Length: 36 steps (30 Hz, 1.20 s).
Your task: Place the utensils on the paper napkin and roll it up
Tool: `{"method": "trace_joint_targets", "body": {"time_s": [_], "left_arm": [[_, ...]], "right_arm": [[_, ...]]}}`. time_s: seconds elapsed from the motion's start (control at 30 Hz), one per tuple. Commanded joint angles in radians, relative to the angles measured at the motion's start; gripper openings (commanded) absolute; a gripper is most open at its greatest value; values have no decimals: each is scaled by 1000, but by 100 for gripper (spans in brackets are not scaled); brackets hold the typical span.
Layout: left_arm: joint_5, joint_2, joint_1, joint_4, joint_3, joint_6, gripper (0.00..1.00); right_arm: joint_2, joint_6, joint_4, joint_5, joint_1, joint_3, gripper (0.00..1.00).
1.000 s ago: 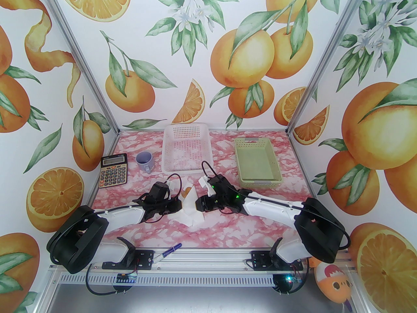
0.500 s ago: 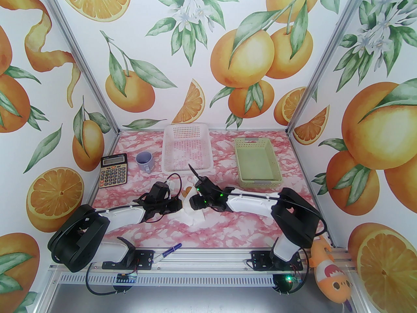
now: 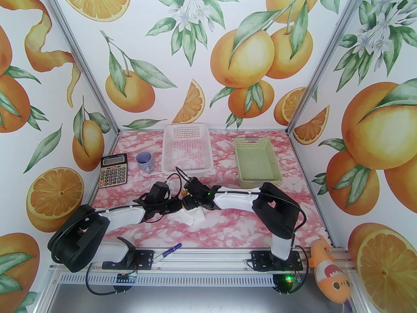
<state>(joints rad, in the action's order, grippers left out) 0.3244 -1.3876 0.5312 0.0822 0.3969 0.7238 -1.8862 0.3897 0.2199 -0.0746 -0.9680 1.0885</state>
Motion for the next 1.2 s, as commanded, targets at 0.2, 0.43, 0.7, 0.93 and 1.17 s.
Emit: {"method": "trace_joint_targets", "body": {"time_s": [0.2,0.43,0.7,0.93,1.17], "left_arm": [[-21,-4,4,-51,-35,-7,0],[-25,1,3,-60,-35,-5,0],[-25,0,3,-61,-35,-6,0],[-30,0,3,-71,-34,-10,0],[-44,8,3,-98,-32,-24,0]], "right_arm": [[-7,-27,56,-79,-6,-50,67],[8,-57,85,-144,-8,-51,70],[20,-81,96,-210,-18,-42,74],[16,-70,98,-199,-18,-44,74],[45,-58,115,-173,0,-75,71]]}}
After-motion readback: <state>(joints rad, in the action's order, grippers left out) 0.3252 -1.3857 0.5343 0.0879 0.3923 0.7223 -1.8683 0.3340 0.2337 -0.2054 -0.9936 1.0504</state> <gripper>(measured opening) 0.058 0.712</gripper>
